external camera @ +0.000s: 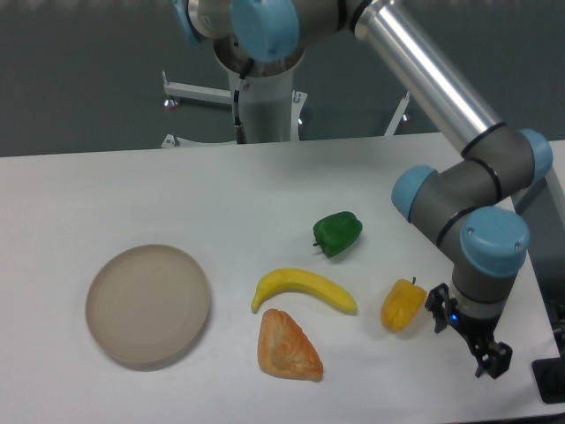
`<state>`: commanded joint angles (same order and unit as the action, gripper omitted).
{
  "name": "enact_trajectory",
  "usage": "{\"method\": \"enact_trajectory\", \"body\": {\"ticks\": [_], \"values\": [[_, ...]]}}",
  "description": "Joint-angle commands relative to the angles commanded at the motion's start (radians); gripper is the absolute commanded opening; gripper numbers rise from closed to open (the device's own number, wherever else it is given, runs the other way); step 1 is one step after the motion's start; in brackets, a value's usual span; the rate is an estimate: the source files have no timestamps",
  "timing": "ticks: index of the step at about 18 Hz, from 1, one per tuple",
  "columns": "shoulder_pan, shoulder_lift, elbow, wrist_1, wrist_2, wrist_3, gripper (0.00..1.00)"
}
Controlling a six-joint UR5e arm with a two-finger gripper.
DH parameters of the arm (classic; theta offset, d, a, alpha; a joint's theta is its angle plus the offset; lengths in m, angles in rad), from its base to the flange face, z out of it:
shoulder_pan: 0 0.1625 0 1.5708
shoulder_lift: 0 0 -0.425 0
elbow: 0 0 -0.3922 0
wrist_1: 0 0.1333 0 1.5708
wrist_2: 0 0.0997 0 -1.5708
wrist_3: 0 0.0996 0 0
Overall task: Pick up the green pepper from the table
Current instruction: 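Move the open gripper over the green bell pepper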
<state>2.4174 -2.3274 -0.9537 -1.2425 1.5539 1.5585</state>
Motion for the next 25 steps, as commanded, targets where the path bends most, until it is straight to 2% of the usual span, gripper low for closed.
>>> {"method": "enact_trajectory", "body": {"ticks": [3, 6, 11, 17, 19, 23, 25], "values": [[0.034, 0.091, -0.110, -0.046, -0.003, 0.026, 1.00], [0.040, 0.158, -0.192, -0.101, 0.000, 0.080, 1.00], [0.038, 0.265, -0.384, -0.098, -0.003, 0.083, 1.00], [0.020, 0.327, -0.531, -0.092, -0.005, 0.061, 1.00], [0.020, 0.338, -0.566, -0.071, -0.005, 0.063, 1.00], [0.019, 0.353, -0.600, -0.057, -0.038, 0.046, 1.00], [0.002, 0.359, -0.619, -0.046, -0.048, -0.023, 1.00]]}}
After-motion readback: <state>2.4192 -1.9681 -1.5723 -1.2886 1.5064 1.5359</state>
